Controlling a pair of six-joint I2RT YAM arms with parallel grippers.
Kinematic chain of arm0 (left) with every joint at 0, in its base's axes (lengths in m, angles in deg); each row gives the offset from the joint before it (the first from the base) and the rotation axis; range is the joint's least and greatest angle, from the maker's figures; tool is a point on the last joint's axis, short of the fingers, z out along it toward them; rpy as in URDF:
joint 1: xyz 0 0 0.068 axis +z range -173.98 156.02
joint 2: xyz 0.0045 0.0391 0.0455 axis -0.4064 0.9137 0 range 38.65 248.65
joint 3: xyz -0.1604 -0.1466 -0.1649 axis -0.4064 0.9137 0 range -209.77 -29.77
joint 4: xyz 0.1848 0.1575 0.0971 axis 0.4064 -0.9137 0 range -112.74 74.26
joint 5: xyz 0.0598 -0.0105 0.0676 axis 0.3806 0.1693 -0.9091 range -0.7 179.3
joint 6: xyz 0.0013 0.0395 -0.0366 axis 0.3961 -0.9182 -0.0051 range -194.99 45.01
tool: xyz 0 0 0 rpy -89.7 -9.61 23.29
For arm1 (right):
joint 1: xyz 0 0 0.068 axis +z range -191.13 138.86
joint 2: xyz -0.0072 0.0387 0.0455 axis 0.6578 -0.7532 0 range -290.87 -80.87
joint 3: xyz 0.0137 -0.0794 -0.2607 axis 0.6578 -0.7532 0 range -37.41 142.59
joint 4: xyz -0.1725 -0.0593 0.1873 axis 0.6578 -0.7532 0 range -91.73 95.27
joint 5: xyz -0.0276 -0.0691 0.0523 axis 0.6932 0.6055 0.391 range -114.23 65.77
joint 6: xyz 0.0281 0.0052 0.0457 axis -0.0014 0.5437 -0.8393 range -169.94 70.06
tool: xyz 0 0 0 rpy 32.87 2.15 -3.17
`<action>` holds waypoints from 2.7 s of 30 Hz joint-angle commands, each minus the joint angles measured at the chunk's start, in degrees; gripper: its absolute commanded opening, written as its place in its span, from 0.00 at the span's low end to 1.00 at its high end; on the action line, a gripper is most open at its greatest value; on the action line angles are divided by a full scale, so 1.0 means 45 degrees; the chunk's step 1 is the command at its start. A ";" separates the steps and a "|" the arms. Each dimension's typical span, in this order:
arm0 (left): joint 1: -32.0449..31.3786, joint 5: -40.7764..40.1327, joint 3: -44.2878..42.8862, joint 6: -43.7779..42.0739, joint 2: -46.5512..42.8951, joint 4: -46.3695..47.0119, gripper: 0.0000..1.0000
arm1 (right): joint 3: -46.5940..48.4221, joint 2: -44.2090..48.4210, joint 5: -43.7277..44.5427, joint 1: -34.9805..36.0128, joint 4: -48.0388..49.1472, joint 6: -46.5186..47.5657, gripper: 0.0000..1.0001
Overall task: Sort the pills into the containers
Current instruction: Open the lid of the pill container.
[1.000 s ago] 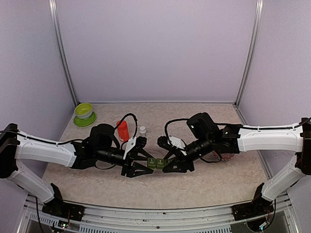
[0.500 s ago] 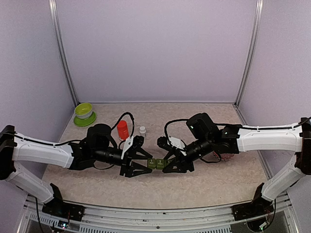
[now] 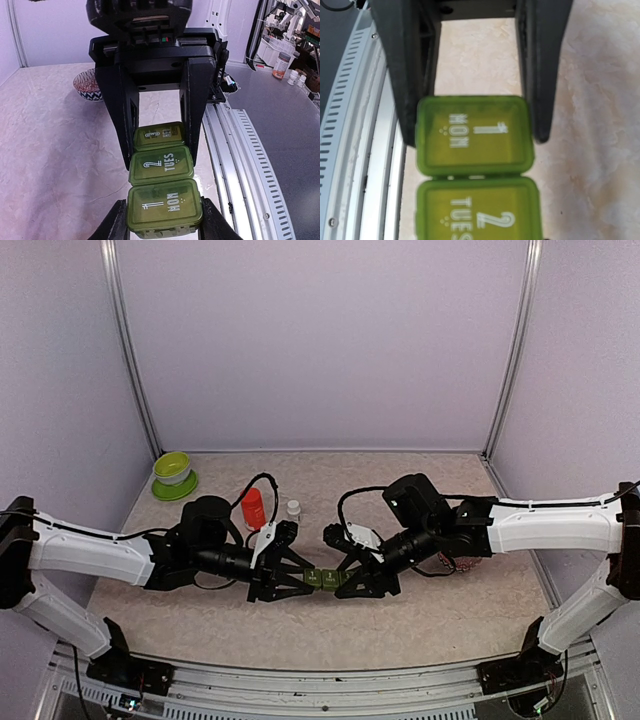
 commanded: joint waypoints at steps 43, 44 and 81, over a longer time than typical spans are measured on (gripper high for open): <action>-0.0162 0.0099 0.0888 0.0221 -0.0492 0.1481 0.45 | 0.0460 -0.0110 -0.0805 -0.0105 0.0021 -0.0113 0.31; -0.0179 0.0063 0.0890 0.0207 -0.0501 0.1476 0.44 | 0.0463 -0.0111 -0.0831 -0.0115 0.0029 -0.0157 0.31; -0.0323 -0.1019 0.0877 0.0431 -0.0449 0.1779 0.54 | 0.0814 -0.0473 -0.1031 -0.0322 -0.0463 -0.0081 0.31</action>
